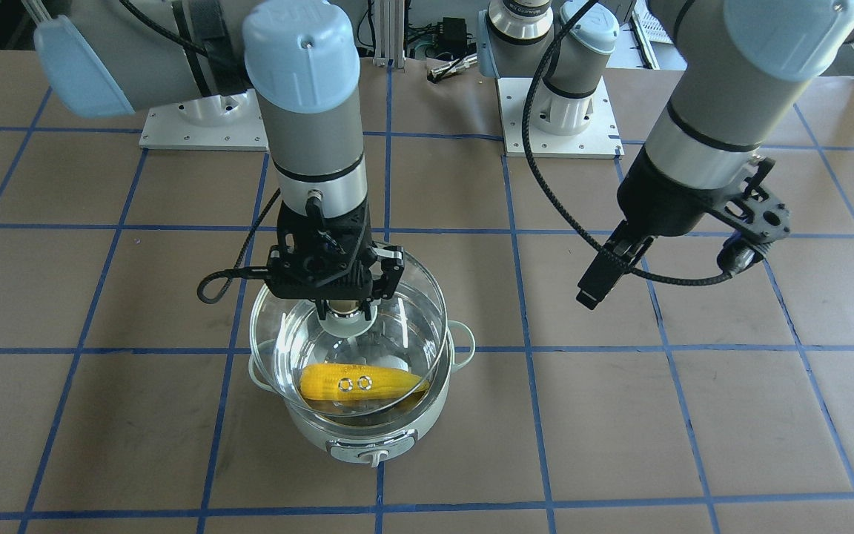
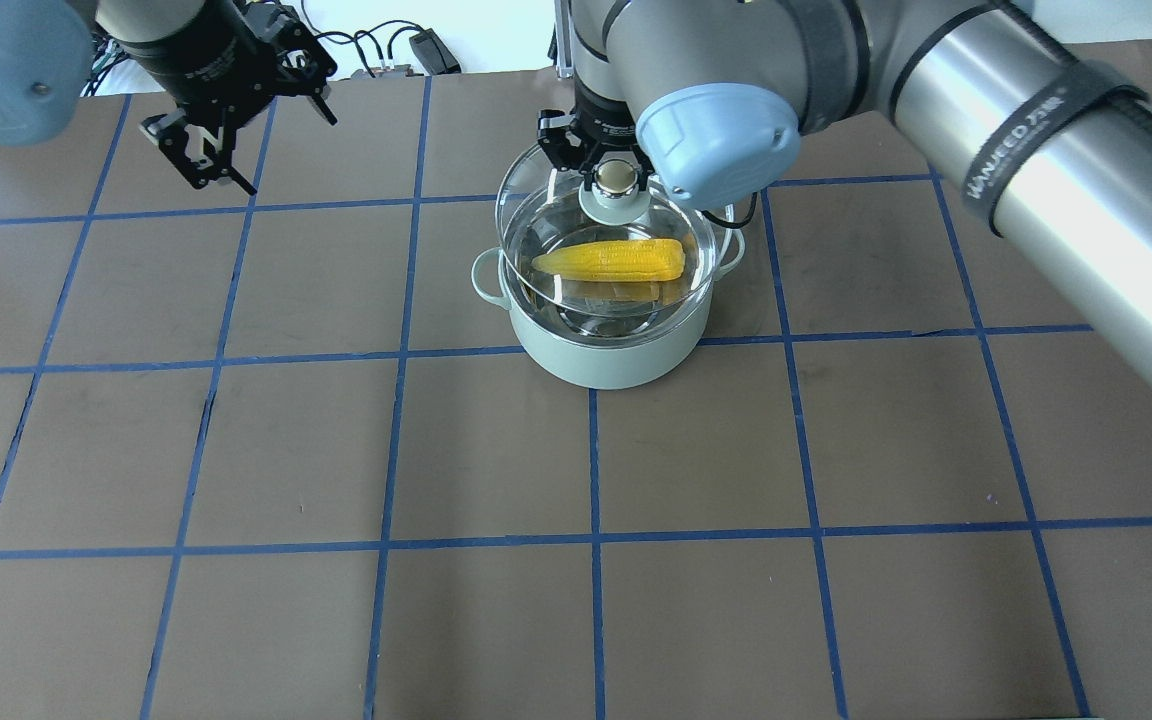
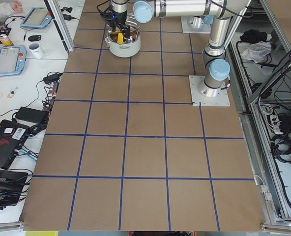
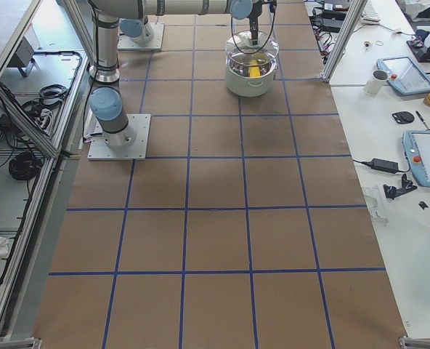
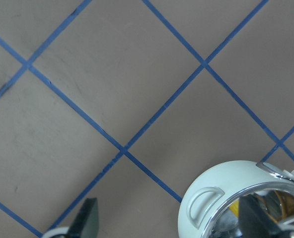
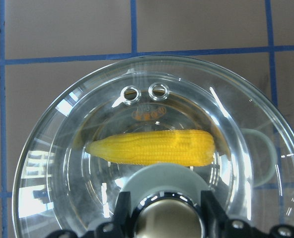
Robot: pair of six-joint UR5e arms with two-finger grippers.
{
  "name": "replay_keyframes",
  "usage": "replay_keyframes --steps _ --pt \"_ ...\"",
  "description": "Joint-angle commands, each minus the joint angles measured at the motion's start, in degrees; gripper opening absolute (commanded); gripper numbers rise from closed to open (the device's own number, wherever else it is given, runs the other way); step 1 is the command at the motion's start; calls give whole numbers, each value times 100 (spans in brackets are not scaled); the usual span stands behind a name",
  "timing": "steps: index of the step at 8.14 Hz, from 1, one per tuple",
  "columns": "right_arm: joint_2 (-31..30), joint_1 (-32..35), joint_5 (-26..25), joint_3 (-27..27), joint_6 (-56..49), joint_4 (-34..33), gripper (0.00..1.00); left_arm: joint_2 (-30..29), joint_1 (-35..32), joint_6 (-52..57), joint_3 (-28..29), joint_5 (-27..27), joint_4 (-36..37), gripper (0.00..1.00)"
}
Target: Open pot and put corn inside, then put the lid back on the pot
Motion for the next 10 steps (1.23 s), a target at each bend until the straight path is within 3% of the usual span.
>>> replay_keyframes --steps 1,3,5,8,10 --pt "396 267 -32 -139 280 -235 20 311 303 1728 4 25 -67 100" --pt "397 258 -190 36 297 -235 19 364 242 2598 -4 77 -93 100" --pt "397 258 -278 125 420 -253 18 408 190 2644 -4 516 -85 100" --pt "440 258 -375 257 429 -463 18 321 172 2662 13 517 -311 100" --pt "449 258 -366 274 420 -473 18 373 -326 2671 57 534 -533 100"
